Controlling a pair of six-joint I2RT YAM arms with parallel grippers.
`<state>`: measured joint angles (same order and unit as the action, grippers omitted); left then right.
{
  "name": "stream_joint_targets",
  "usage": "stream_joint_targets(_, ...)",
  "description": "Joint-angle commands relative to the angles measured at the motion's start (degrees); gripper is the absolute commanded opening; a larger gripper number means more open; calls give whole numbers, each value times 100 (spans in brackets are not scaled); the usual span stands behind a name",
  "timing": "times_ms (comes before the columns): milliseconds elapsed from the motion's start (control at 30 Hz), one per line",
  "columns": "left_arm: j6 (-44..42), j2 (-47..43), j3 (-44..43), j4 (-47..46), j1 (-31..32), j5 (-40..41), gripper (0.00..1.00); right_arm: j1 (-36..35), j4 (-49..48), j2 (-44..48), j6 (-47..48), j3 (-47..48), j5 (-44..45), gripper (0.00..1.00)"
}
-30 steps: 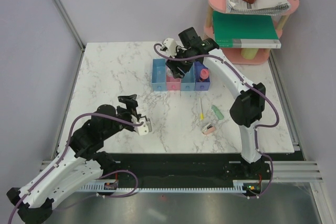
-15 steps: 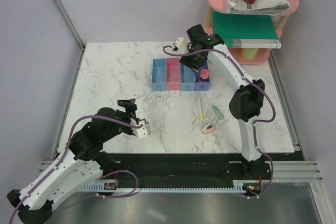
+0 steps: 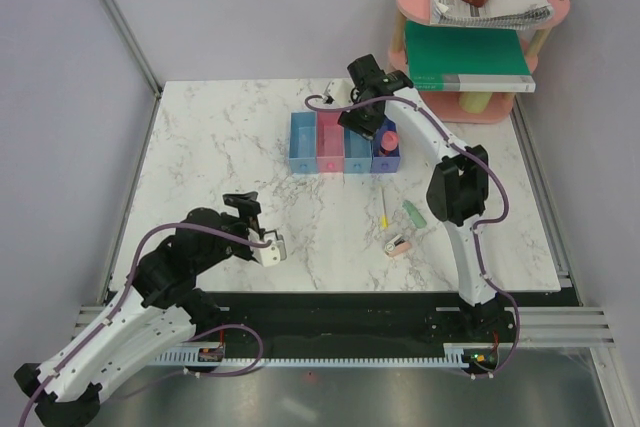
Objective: Sort the stationery into containers
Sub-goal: Place the stationery in the storage box.
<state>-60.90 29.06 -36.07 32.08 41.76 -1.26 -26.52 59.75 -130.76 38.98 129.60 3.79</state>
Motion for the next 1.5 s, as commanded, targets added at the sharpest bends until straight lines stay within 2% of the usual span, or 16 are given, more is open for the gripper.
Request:
stream_joint_targets(0,167,-58,127,1,17,108,93,-28,-384,-37,57,320,148,56)
stream_joint_targets(367,184,-181,267,1,17,55,93,-213,-622,-318,92,285,271,56)
stream_joint_targets(900,272,-322,373,9,17,38,93,-301,-1158,-442,110,-5,903,56)
stream_joint_targets(1467,307,-375,435,1,17,3,93,-336,-1431,-451,136,-313,1150,73)
